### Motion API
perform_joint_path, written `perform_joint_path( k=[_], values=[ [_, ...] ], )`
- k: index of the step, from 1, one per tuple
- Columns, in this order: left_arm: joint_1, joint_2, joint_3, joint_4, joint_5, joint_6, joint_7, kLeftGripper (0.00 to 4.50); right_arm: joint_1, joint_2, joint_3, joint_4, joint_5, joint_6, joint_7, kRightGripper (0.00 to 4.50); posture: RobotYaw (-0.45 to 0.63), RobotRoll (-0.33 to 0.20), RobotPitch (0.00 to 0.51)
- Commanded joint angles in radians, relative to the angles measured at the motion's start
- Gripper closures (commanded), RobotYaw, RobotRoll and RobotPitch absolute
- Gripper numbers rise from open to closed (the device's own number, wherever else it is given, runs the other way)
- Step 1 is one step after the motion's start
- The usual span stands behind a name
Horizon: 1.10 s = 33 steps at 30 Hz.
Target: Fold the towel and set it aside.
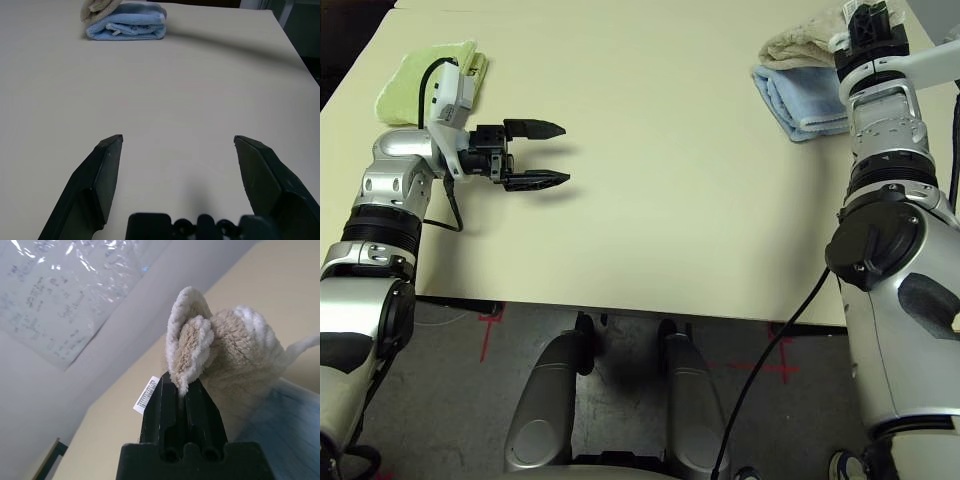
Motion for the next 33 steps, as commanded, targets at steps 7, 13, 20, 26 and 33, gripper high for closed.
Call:
perform_joint_path(
  k=[7,13,20,26,33],
  values=[
    [-0.005,0.000,-0.007,-0.001,0.016,-0.006,-0.016,0.00,0.057,-0.028,-0.027,-0.004,0.016,-0.016,-0.030,4.48,0.05,0.000,0.325],
    [-0.008,-0.006,-0.008,0.001,0.016,-0.008,-0.016,0.00,0.083,-0.031,-0.033,-0.021,0.024,-0.003,-0.040,4.48,0.04,0.000,0.323],
    [-0.010,-0.012,-0.009,0.007,0.018,-0.015,-0.017,0.00,0.139,-0.028,-0.018,-0.096,0.031,0.084,-0.056,4.20,0.03,0.000,0.319],
    [-0.009,-0.020,-0.006,0.012,0.023,-0.015,0.000,0.00,0.225,-0.022,0.012,-0.238,0.030,0.227,-0.121,2.08,0.02,0.000,0.321],
    [0.017,-0.017,0.003,-0.002,0.025,0.007,0.036,0.00,0.337,-0.042,0.070,-0.443,0.045,0.570,-0.194,0.02,0.01,0.000,0.325]
  ],
)
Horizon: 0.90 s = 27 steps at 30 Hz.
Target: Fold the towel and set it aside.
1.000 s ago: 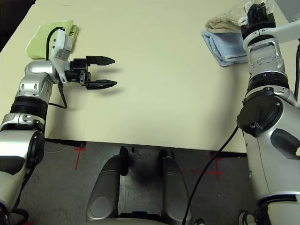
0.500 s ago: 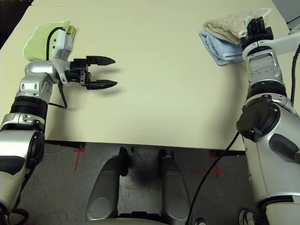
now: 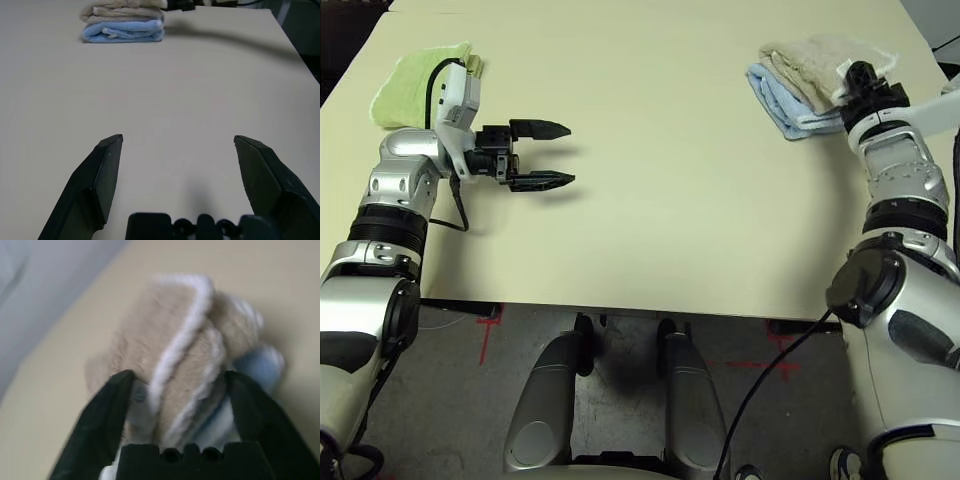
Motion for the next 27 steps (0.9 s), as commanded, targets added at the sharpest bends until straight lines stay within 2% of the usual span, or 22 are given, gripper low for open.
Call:
perform_joint_path(
  k=[1,7,15,21,27],
  values=[
    [0.023,0.004,0.002,-0.007,0.008,0.007,0.004,0.00,0.044,-0.025,0.002,-0.114,0.033,0.162,-0.053,0.02,0.01,0.000,0.326],
    [0.021,0.004,0.006,-0.005,0.007,0.006,0.017,0.00,0.086,-0.014,-0.063,-0.283,0.084,0.294,-0.201,0.02,0.01,0.000,0.325],
    [0.018,-0.008,0.010,-0.001,0.004,0.002,0.037,0.00,0.100,-0.058,-0.089,-0.336,0.098,0.292,-0.239,0.02,0.00,0.000,0.322],
    [0.013,0.009,0.013,-0.016,0.018,0.050,0.089,0.00,0.125,-0.149,0.016,-0.370,0.040,0.290,-0.125,0.02,0.00,0.000,0.316],
    [-0.009,0.043,0.028,-0.114,-0.022,0.294,0.110,0.00,0.088,-0.284,0.124,-0.330,-0.052,0.260,-0.024,0.02,0.02,0.000,0.309]
  ],
)
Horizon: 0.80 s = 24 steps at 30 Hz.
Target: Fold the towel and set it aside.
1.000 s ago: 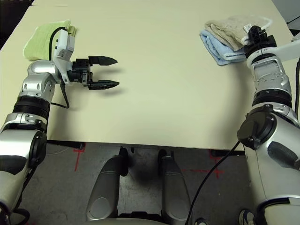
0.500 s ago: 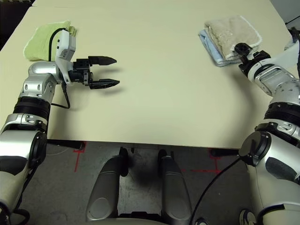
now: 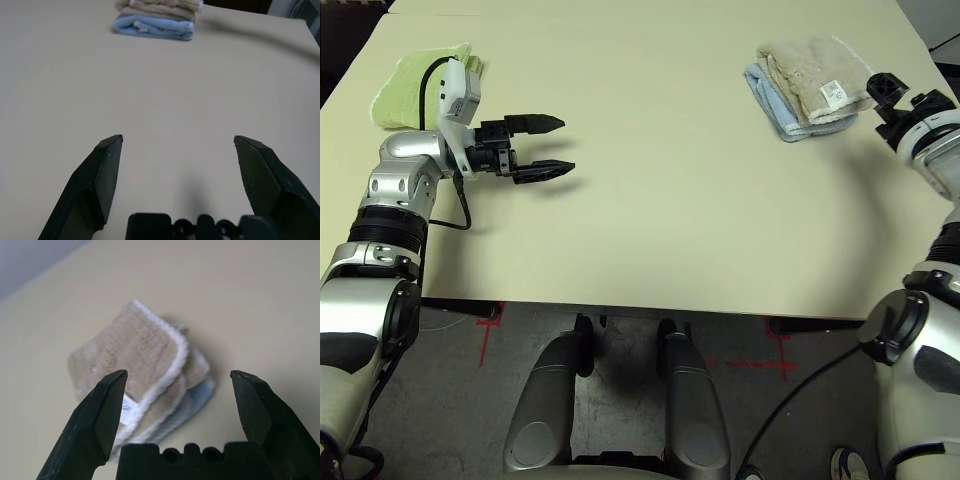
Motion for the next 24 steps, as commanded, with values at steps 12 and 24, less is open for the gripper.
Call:
perform_joint_path(
  k=[12,24],
  values=[
    [-0.037,-0.067,0.161,0.076,0.031,-0.122,0.556,0.00,-0.048,0.165,0.190,0.117,-0.240,-0.710,0.227,0.02,0.02,0.000,0.310],
    [-0.074,-0.118,0.222,0.309,0.159,-0.518,1.157,0.00,-0.130,0.381,0.207,0.408,-0.315,-1.145,0.169,0.02,0.05,0.000,0.321]
  ],
)
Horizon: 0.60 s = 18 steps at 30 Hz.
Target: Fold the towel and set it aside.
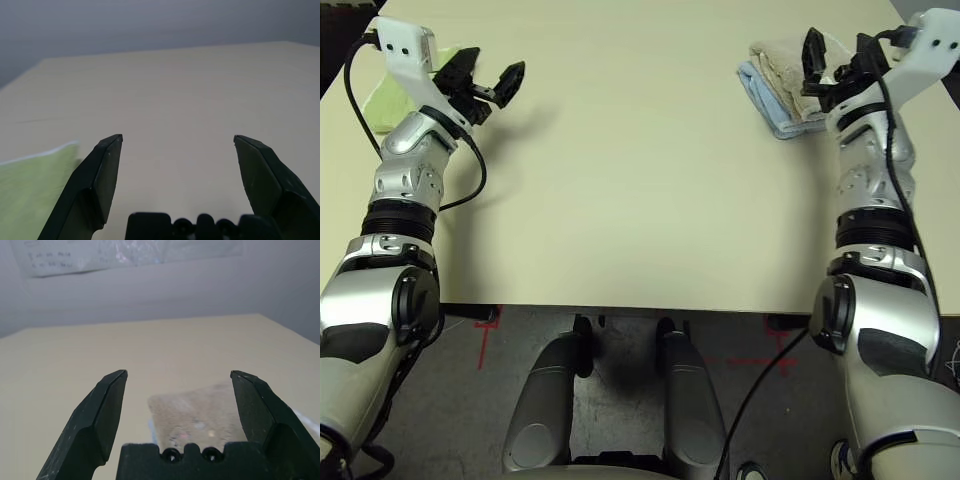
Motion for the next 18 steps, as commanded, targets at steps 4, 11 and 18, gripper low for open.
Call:
perform_joint_path(
  k=[4,11,18],
  values=[
    [0.019,-0.004,0.017,0.082,0.019,-0.149,0.083,0.00,0.003,0.052,-0.006,0.098,-0.005,-0.127,0.019,0.02,0.05,0.000,0.322],
    [0.068,0.012,0.010,0.132,0.022,-0.209,-0.003,0.00,0.026,0.076,0.007,0.160,-0.020,-0.151,0.059,0.02,0.03,0.000,0.326],
    [0.098,0.030,0.006,0.154,0.037,-0.206,0.003,0.00,0.056,0.086,0.014,0.180,-0.040,-0.148,0.030,0.02,0.02,0.000,0.326]
  ],
)
